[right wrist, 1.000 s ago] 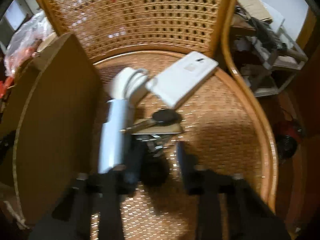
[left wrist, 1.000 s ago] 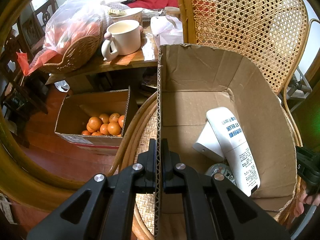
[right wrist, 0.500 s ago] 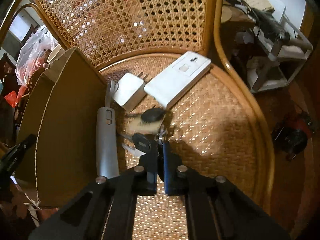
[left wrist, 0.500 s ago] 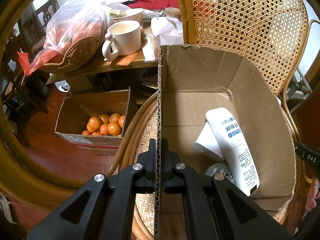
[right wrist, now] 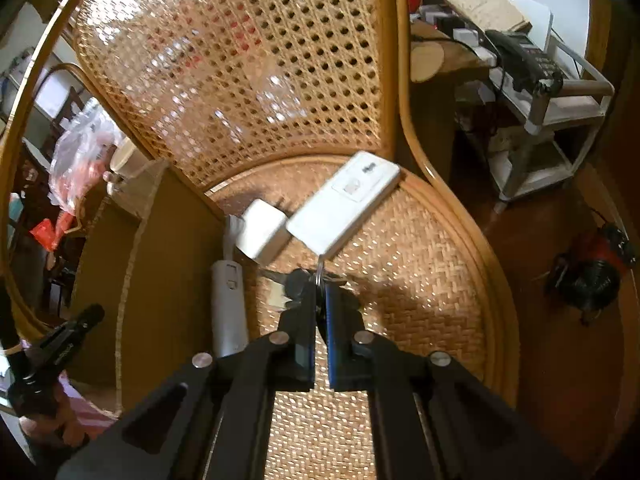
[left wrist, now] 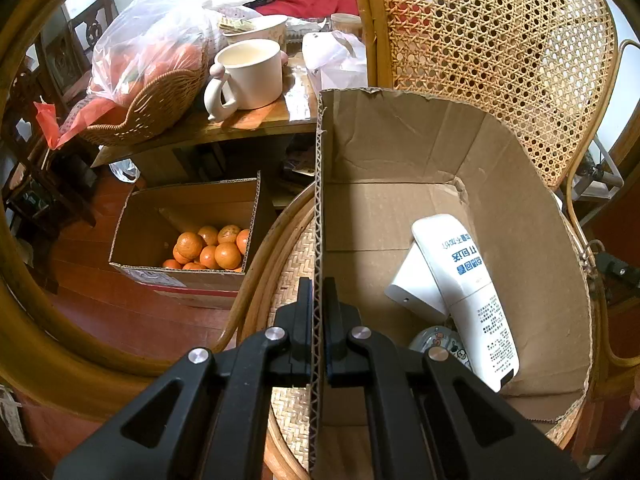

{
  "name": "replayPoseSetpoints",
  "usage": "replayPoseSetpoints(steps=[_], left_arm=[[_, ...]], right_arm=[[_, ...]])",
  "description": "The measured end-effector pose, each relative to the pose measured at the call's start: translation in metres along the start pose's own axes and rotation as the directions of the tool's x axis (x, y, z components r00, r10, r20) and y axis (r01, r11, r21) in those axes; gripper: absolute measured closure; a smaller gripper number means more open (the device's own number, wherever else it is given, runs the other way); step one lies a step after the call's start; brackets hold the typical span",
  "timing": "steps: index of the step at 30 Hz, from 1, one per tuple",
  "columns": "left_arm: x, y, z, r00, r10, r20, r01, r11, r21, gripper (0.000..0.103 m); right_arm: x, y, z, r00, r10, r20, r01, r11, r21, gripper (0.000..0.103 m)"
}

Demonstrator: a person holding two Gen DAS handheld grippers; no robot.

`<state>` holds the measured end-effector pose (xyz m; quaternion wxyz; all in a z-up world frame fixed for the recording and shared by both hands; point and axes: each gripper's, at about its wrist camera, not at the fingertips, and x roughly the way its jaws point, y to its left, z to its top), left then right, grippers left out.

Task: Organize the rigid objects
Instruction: 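Close the right tool on the key ring and lift the keys, then carry the keys into the cardboard box and open the right tool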

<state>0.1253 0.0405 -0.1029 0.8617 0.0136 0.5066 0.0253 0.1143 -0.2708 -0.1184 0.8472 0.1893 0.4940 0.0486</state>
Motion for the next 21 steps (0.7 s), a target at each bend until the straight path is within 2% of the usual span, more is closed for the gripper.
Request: replayPoseSetpoints(steps=[9,15,19,21], left_arm=[[0.000,0.000,0.000,1.000,-0.002,-0.001,0.002,1.000,-0.001,0.099],[0.000,0.000,0.000,1.000,0.000,0.000,0.000,1.000,0.001,0.099],[0.000,-0.002,0.000,1.000,0.004,0.002,-0.004,1.000,0.002,0.099],[0.000,-0.001,0.000,1.000,0.007,0.002,-0.007,1.000,0.003,0.099]], right_arm=[[-0.004,0.007,-0.001,0.999,0.016,0.032,-0.016,1.000,0.008,0.097],[-0.022,0.002,0.004,0.990,0.053,0.131,-0.063,0.995,0.073,0.097],[-0.039,0.016,0.005,0.973,0.063,0.222,-0.068,0.998,0.014,0.097],[-0.049,0.028,0.004,0.965,0.032,0.260,-0.029,0.999,-0.016,0.097]])
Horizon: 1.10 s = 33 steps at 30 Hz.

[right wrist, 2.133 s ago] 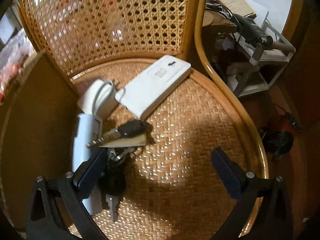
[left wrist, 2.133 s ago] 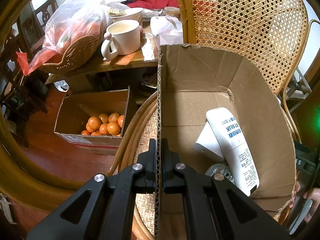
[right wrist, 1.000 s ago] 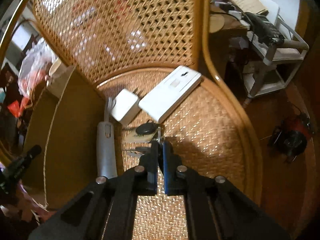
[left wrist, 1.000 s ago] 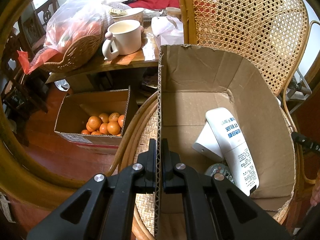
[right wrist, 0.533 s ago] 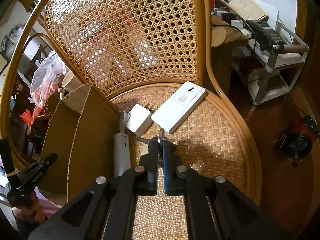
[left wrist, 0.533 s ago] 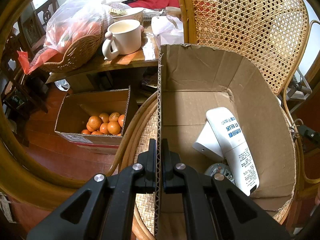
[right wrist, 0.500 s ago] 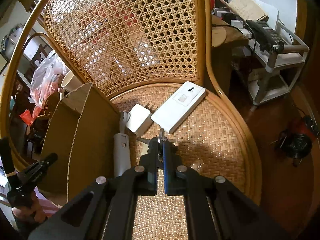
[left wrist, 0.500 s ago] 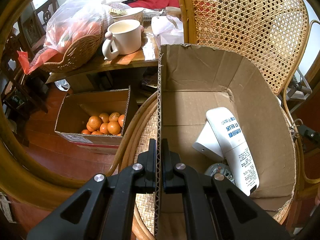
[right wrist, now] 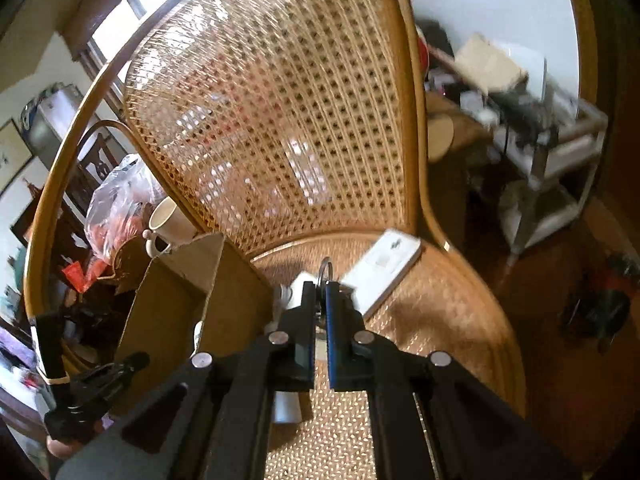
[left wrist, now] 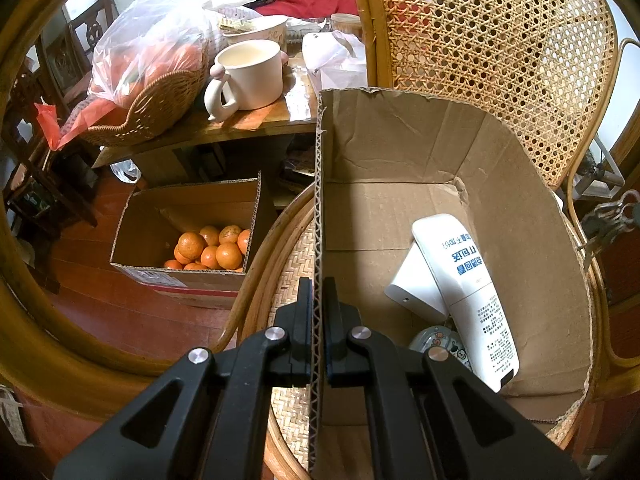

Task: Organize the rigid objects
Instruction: 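Carry the keys into the cardboard box and open the right tool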

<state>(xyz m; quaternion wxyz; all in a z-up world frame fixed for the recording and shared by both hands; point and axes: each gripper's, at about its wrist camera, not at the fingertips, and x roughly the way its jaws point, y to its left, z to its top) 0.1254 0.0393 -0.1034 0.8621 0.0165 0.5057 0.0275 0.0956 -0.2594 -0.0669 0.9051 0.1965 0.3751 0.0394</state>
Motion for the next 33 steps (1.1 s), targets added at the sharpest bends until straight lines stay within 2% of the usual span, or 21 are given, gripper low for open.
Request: replayPoseSetpoints(steps=[3,7,10,13,17,19,22,27,33], left_arm=[[0.000,0.002,0.000,1.000,-0.007,-0.003,0.006,1.000,-0.013,0.099],[0.000,0.002,0.000,1.000,-0.005,-0.003,0.005,1.000,-0.011,0.099],[0.000,0.004,0.000,1.000,-0.009,-0.003,0.009,1.000,-0.014,0.099],[0.000,0.002,0.000,1.000,-0.008,-0.004,0.008,1.000,-0.015,0.099],[0.000,0.000,0.000,1.000,-0.003,-0.003,0.003,1.000,-0.010,0.099],[-0.001,0.000,-0.001,1.000,-0.005,-0.002,0.005,1.000,-0.011,0.099],[-0.001,0.000,-0.001,1.000,-0.006,-0.002,0.005,1.000,-0.011,0.099],[-0.001,0.000,-0.001,1.000,-0.006,-0.004,0.006,1.000,-0.015,0.099],[-0.001,0.000,0.000,1.000,-0.007,-0.004,0.007,1.000,-0.015,0.099]], right_arm=[[-0.009,0.012,0.000,0.999,0.016,0.038,-0.016,1.000,-0.011,0.097],[-0.024,0.029,-0.001,0.987,0.118,0.108,-0.118,0.993,-0.005,0.097],[-0.034,0.046,-0.001,0.969,0.200,0.142,-0.199,0.980,-0.022,0.097],[-0.044,0.063,-0.004,0.937,0.309,0.160,-0.307,0.951,-0.043,0.097],[-0.048,0.088,-0.011,0.915,0.376,0.147,-0.363,0.925,-0.109,0.097],[-0.044,0.099,-0.016,0.916,0.382,0.119,-0.366,0.921,-0.135,0.097],[-0.029,0.110,-0.025,0.935,0.351,0.055,-0.338,0.927,-0.160,0.097],[-0.006,0.121,-0.040,0.952,0.302,-0.048,-0.305,0.931,-0.201,0.097],[0.012,0.126,-0.052,0.958,0.256,-0.127,-0.279,0.934,-0.224,0.097]])
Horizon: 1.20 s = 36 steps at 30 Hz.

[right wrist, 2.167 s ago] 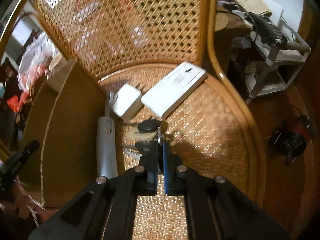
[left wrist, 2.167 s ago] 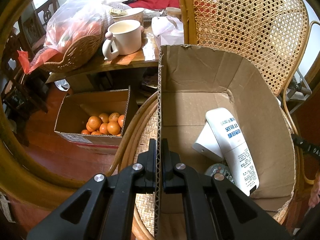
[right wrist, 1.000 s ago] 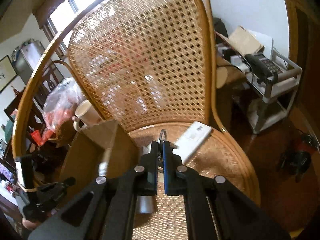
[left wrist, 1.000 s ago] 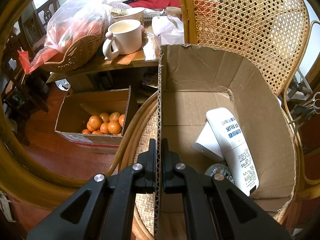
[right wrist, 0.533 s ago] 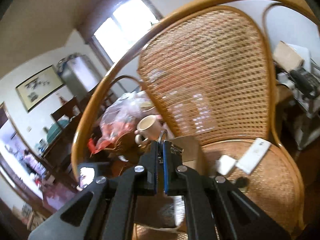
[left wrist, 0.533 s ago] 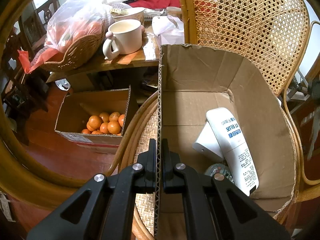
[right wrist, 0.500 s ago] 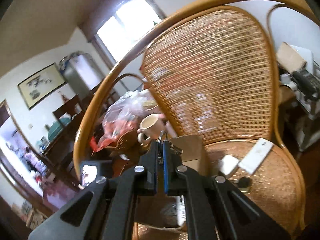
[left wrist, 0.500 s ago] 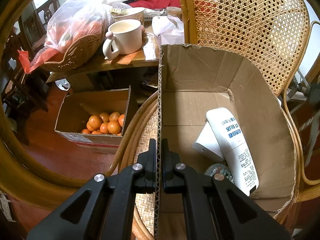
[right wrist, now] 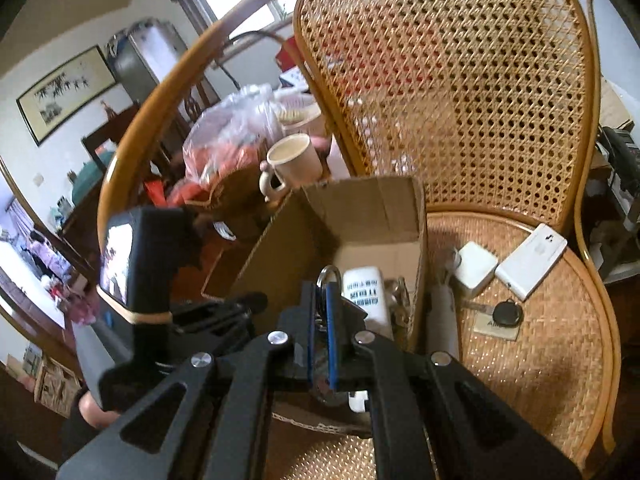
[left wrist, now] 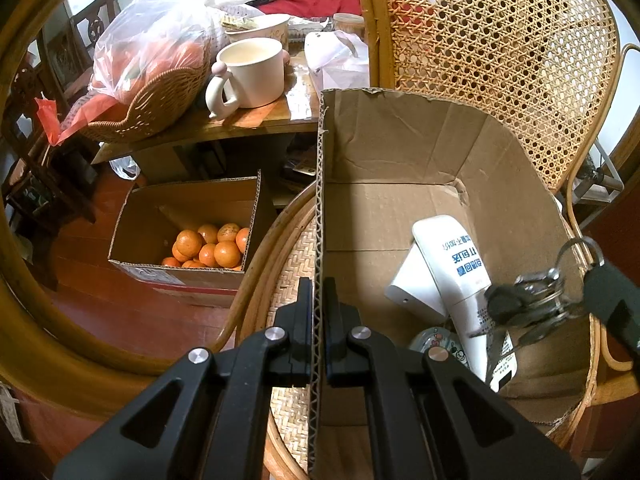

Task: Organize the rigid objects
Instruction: 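Carry the keys into the cardboard box and open the right tool, then move the right tool back to the black key fob on the seat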

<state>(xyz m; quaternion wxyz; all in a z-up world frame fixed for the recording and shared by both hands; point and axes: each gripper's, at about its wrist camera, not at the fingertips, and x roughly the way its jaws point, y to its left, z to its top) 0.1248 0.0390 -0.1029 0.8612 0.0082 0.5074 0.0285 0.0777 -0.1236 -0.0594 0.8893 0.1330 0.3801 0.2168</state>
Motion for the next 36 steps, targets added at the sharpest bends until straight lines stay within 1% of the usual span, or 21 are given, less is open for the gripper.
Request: replayPoseSetpoints(steps=[5,11,12,13,14,15,16,17,18,19,20,22,25,27,30,32,36], left_arm=[[0.000,0.000,0.000,1.000,0.000,0.000,0.000,1.000,0.001,0.099],[0.000,0.000,0.000,1.000,0.003,0.000,-0.003,1.000,0.003,0.099],[0.000,0.001,0.000,1.000,0.002,0.000,-0.002,1.000,0.003,0.099],[0.000,0.001,0.000,1.000,0.001,0.000,-0.001,1.000,0.002,0.099],[0.000,0.000,0.000,1.000,0.001,-0.001,-0.001,1.000,0.001,0.099],[0.000,0.000,0.000,1.000,0.002,-0.001,-0.002,1.000,0.002,0.099],[0.000,0.000,0.000,1.000,0.002,0.000,-0.002,1.000,0.003,0.099],[0.000,0.000,0.000,1.000,0.002,0.000,-0.002,1.000,0.003,0.099],[0.000,0.000,0.000,1.000,0.002,0.000,-0.002,1.000,0.002,0.099],[0.000,0.000,0.000,1.000,0.002,-0.001,-0.002,1.000,0.002,0.099],[0.000,0.001,0.000,1.000,0.002,-0.001,-0.002,1.000,0.002,0.099],[0.000,0.000,0.000,1.000,0.002,-0.002,-0.002,1.000,0.001,0.099],[0.000,0.001,0.000,1.000,0.001,-0.001,-0.001,1.000,0.002,0.099],[0.001,0.001,0.000,1.000,0.001,-0.003,-0.001,1.000,0.002,0.098],[0.002,0.002,-0.001,1.000,0.002,-0.006,-0.002,1.000,0.001,0.098],[0.003,0.002,-0.001,1.000,0.003,-0.008,-0.003,1.000,0.001,0.098],[0.003,0.002,-0.001,1.000,0.004,-0.009,-0.004,1.000,0.001,0.098]], right_arm=[[0.010,-0.003,-0.003,0.999,-0.035,-0.041,0.035,0.999,0.001,0.096],[0.008,-0.014,0.000,0.999,-0.034,-0.032,0.036,0.998,0.052,0.096],[0.007,-0.016,0.000,0.999,-0.031,-0.029,0.033,0.997,0.065,0.092],[0.006,-0.018,0.001,0.999,-0.028,-0.027,0.030,0.997,0.077,0.084],[0.005,-0.019,0.002,0.999,-0.026,-0.027,0.028,0.996,0.087,0.079],[0.004,-0.021,0.003,0.999,-0.026,-0.030,0.028,0.995,0.093,0.068],[0.003,-0.022,0.004,0.999,-0.028,-0.035,0.031,0.995,0.097,0.055],[0.002,-0.024,0.006,0.999,-0.034,-0.037,0.037,0.994,0.098,0.049],[0.001,-0.025,0.007,0.999,-0.040,-0.035,0.044,0.994,0.100,0.039],[-0.002,-0.028,0.009,0.998,-0.048,-0.026,0.051,0.994,0.102,0.032],[-0.005,-0.030,0.011,0.998,-0.055,-0.017,0.056,0.993,0.103,0.030],[-0.010,-0.036,0.016,0.998,-0.069,-0.006,0.070,0.992,0.107,0.018],[-0.016,-0.048,0.021,0.995,-0.099,0.001,0.098,0.988,0.118,0.003],[-0.018,-0.055,0.024,0.992,-0.125,0.003,0.124,0.984,0.125,0.000],[-0.017,-0.071,0.027,0.987,-0.160,-0.004,0.159,0.978,0.136,0.000],[-0.015,-0.084,0.026,0.982,-0.187,-0.021,0.188,0.969,0.161,0.000],[-0.011,-0.108,0.024,0.973,-0.229,-0.029,0.231,0.951,0.207,0.000]])
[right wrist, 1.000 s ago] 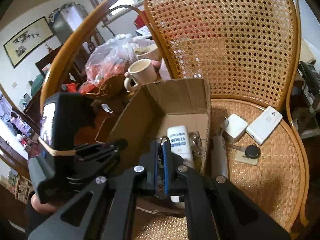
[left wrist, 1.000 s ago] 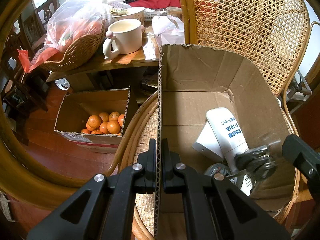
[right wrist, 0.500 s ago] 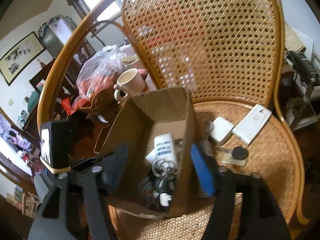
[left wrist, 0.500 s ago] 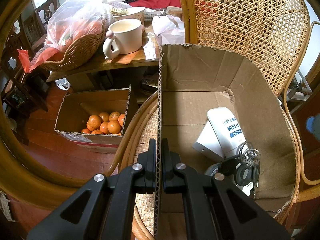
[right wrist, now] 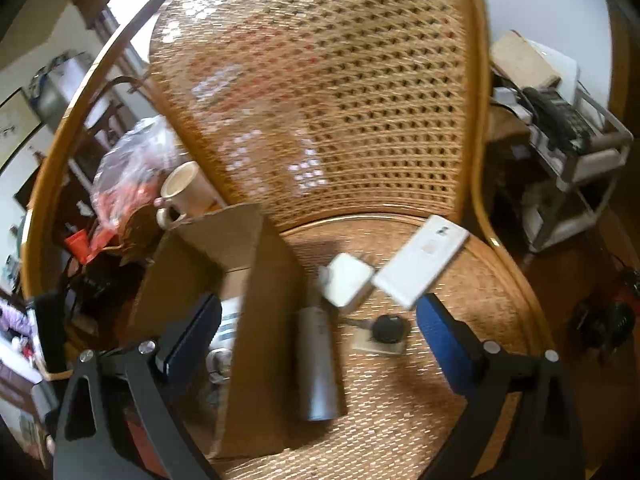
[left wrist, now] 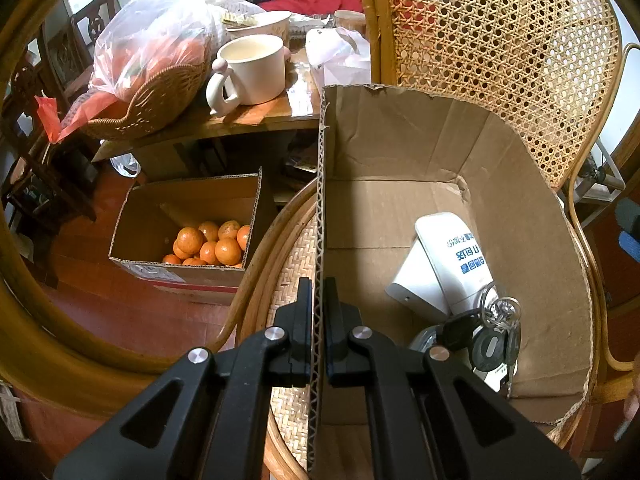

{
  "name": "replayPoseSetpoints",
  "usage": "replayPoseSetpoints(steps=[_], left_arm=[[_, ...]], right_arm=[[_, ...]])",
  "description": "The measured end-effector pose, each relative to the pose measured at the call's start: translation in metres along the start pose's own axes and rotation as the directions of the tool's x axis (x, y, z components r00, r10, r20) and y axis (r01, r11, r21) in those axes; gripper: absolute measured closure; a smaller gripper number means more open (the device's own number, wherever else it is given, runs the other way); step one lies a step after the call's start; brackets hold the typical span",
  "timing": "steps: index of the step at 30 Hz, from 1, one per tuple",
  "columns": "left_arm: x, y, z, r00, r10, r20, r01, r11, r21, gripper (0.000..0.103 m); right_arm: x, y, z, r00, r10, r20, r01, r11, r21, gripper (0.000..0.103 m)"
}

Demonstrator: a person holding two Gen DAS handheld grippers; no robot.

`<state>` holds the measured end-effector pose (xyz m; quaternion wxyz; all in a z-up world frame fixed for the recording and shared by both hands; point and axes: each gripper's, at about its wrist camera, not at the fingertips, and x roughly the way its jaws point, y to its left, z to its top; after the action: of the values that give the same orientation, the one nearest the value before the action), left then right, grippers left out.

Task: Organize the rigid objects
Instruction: 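Move the right tool back to the black key fob on the seat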

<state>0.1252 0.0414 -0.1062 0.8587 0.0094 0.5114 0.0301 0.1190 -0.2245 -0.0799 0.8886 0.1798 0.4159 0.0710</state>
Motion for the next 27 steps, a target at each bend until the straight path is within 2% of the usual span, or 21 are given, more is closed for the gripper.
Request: replayPoseSetpoints(steps=[2,4,9,15,18,20,21,24,27], left_arm=[[0.000,0.000,0.000,1.000,0.000,0.000,0.000,1.000,0.000,0.098],[0.000,0.000,0.000,1.000,0.001,0.000,-0.001,1.000,0.001,0.098],[-0.001,-0.001,-0.001,1.000,0.015,0.006,-0.015,1.000,0.010,0.098],[-0.001,-0.001,0.000,1.000,0.011,0.001,-0.011,1.000,0.016,0.098],[0.000,-0.001,0.000,1.000,0.008,-0.001,-0.008,1.000,0.012,0.098],[0.000,-0.001,0.001,1.000,0.011,-0.001,-0.011,1.000,0.014,0.098],[0.000,-0.001,0.001,1.000,0.012,-0.002,-0.012,1.000,0.015,0.098],[0.003,-0.001,0.001,1.000,0.015,-0.009,-0.015,1.000,0.016,0.098],[0.006,-0.002,0.001,1.000,0.018,-0.015,-0.018,1.000,0.020,0.098]], right_arm=[[0.006,-0.011,0.000,1.000,-0.025,0.007,0.025,1.000,0.012,0.000],[0.012,-0.020,-0.001,1.000,-0.011,0.022,0.011,1.000,0.008,0.000],[0.036,-0.039,0.001,0.999,-0.034,-0.041,0.036,0.998,0.054,0.000],[0.066,-0.051,-0.008,0.987,-0.103,-0.121,0.110,0.992,0.058,0.001],[0.081,-0.057,-0.015,0.978,-0.132,-0.160,0.142,0.988,0.052,0.011],[0.088,-0.058,-0.019,0.974,-0.152,-0.170,0.163,0.985,0.054,0.012],[0.087,-0.055,-0.020,0.974,-0.178,-0.141,0.185,0.982,0.032,0.012],[0.093,-0.045,-0.024,0.965,-0.214,-0.154,0.212,0.977,-0.026,0.012],[0.101,-0.030,-0.032,0.943,-0.298,-0.147,0.279,0.951,-0.136,0.012]])
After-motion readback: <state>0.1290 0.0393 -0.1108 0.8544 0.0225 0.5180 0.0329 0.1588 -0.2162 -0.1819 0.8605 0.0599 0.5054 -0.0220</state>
